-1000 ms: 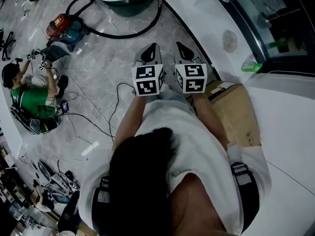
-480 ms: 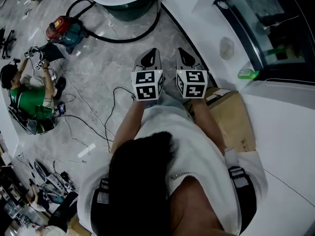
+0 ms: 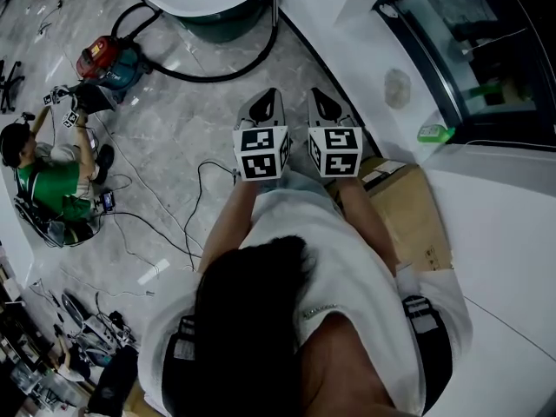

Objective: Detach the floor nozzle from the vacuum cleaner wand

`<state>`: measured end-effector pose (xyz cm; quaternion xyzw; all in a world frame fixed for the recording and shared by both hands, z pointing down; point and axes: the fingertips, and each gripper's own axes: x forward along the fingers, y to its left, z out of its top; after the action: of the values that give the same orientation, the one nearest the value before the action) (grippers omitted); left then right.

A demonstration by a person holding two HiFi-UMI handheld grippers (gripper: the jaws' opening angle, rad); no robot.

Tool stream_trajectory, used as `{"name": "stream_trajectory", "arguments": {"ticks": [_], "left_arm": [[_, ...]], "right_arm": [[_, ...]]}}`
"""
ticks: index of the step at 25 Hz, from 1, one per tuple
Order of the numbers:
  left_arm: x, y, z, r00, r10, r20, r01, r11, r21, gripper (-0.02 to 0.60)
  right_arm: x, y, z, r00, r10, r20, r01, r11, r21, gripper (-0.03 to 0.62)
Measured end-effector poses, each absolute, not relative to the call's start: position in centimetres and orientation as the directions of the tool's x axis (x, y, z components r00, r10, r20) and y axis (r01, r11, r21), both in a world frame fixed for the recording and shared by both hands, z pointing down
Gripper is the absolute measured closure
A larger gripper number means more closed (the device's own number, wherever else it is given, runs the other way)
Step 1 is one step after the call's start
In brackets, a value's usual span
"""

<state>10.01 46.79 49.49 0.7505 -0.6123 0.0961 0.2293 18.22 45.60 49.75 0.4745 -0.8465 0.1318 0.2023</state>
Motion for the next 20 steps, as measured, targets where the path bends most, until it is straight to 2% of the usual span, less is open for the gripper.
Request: {"name": "stream_trajectory", "arguments": {"ticks": [20], "left_arm": [[6.2, 38.5, 49.5, 0.254, -0.867, 0.428, -0.958, -0.163, 0.237, 0.584]], "right_arm": [[14.4, 37.7, 50.0, -0.461, -0.754, 0.467, -0.867, 0.496, -0.055, 0.579]]}}
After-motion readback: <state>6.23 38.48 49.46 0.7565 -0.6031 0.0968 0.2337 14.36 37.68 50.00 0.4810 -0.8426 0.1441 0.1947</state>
